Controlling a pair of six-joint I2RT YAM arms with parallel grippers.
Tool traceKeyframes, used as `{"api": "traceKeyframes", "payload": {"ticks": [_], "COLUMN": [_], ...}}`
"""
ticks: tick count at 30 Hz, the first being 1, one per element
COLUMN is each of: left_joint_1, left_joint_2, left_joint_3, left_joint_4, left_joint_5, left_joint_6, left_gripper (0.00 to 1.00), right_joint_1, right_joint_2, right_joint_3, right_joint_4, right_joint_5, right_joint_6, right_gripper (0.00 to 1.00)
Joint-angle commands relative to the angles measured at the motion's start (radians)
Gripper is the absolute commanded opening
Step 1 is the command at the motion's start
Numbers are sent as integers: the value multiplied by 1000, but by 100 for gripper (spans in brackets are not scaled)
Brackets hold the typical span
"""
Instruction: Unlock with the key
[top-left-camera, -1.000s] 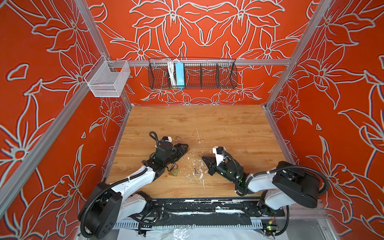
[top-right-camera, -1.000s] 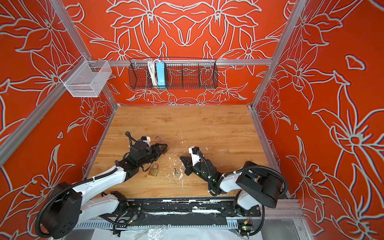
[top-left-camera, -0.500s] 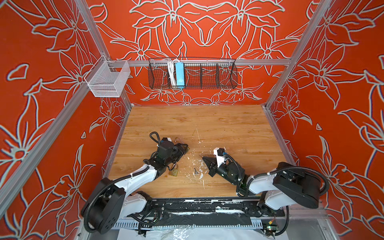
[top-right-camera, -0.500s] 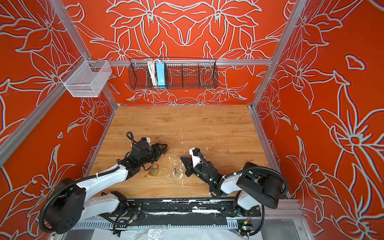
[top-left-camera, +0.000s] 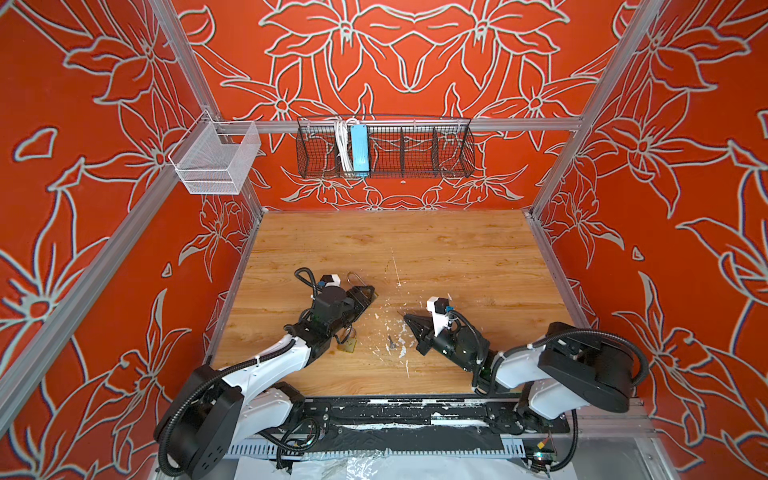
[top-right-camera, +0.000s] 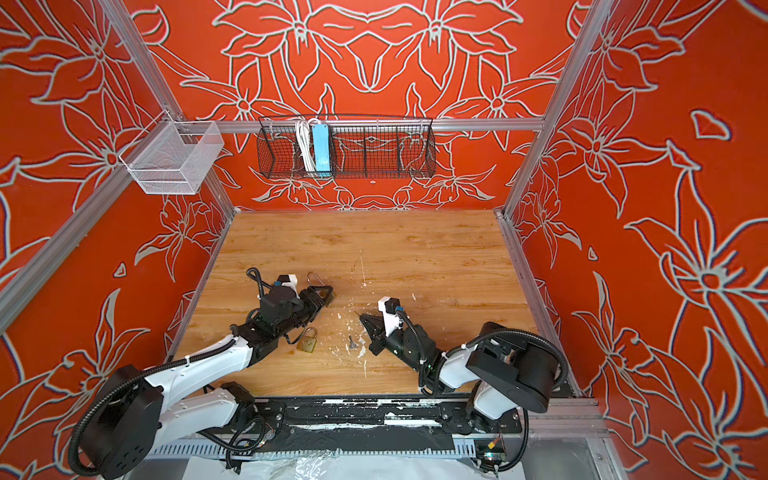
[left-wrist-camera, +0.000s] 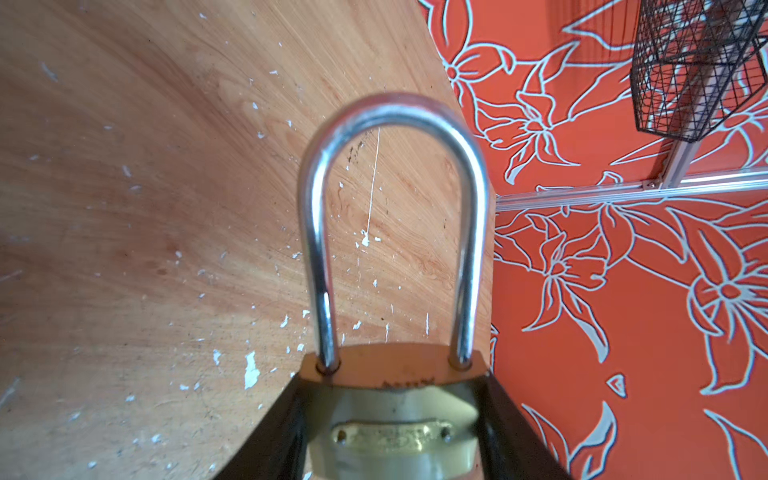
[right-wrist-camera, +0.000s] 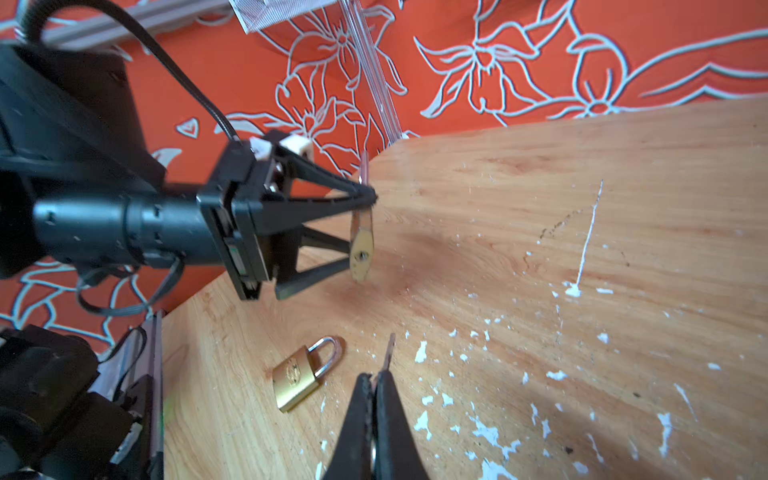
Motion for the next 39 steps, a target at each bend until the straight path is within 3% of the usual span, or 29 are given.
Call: {"api": "traceKeyframes", "payload": {"ticks": [1,10,24,29,39], "left_joint_1": [-7,-7,-7,-7,-7], "left_joint_2": [-2,-34,-138,-219,-203], "left_joint_3": [29,-5,-99,-85,-92], "left_joint_4": [59,91,71,-17,28], "left_joint_5": [-36,-44,18,-5,20], "left_joint_6": [-23,-94,-450,-434,-441], "left_gripper": [0,0,0,0,0], "right_joint_1": [12,44,95,95,95], "right_joint_2": [41,117,197,205,202], "right_joint_3": [39,120,219,224,254], "right_joint_4": [60,66,66,66,66], "right_joint_5": [-27,-25,97,95,60], "right_joint_6": [17,5,-68,-81,-95], "right_gripper": [0,0,0,0,0]}}
